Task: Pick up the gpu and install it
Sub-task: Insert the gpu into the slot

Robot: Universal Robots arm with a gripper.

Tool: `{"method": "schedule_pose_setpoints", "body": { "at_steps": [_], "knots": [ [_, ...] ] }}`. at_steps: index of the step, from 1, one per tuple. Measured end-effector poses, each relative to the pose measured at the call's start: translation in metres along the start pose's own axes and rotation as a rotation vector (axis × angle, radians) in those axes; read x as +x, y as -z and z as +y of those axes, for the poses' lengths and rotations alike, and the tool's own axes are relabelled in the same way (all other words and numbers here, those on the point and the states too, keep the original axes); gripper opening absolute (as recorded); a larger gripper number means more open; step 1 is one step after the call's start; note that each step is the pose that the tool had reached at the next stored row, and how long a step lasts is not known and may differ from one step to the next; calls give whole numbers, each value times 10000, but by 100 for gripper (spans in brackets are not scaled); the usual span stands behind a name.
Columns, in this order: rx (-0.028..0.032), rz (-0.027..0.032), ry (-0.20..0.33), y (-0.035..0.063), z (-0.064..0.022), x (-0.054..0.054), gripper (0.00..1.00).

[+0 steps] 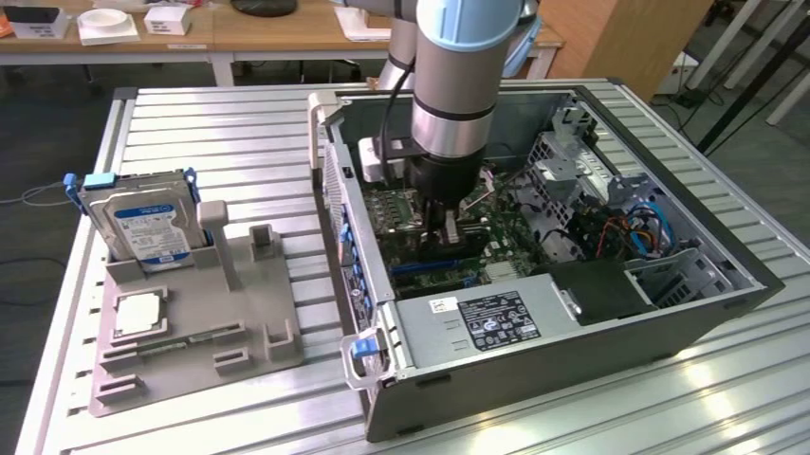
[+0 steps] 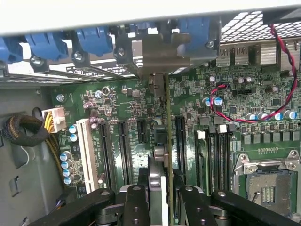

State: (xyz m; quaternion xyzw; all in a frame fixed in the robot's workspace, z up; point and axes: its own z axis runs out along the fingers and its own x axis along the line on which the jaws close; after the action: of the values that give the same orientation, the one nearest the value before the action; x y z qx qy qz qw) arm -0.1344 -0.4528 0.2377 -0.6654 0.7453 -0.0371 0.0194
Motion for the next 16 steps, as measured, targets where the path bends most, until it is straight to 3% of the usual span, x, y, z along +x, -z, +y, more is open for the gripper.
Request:
{"method": "schedule_pose_setpoints", "body": {
  "at_steps": [16],
  "knots": [
    [-1,-1,-1,-16,18,2,29]
  ]
}}
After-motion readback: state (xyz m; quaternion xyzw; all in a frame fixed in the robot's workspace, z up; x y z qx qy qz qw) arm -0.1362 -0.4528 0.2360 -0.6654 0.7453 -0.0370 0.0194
